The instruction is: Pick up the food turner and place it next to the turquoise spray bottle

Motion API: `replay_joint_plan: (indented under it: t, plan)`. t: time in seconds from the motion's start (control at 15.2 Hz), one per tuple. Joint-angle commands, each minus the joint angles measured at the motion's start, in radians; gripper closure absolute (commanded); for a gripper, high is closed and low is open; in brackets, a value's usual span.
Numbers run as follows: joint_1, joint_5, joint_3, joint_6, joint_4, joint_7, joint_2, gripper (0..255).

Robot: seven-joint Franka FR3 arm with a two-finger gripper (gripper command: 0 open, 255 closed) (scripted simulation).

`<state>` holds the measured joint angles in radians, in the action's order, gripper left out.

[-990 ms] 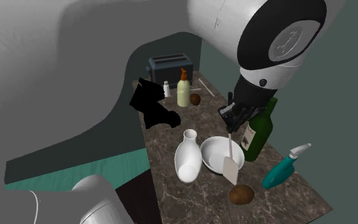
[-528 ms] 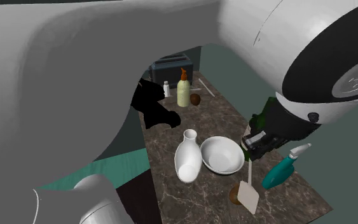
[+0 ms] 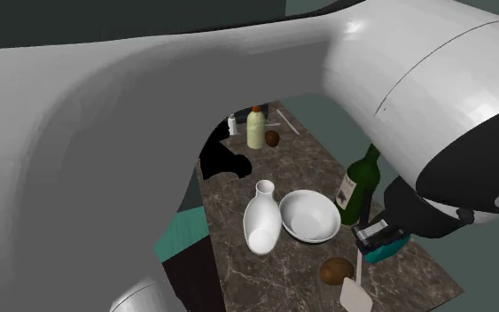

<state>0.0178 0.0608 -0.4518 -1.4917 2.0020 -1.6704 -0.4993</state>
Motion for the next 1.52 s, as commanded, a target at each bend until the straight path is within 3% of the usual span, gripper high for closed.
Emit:
replay_joint_plan:
  t: [0.0,1.45]
  plan:
    - [-0.003,0.004,-0.002,-0.028,0.035,-0.002,-0.008,255]
    - [-0.024,0.033,-0.039,-0.317,0.343,-0.024,-0.026,255]
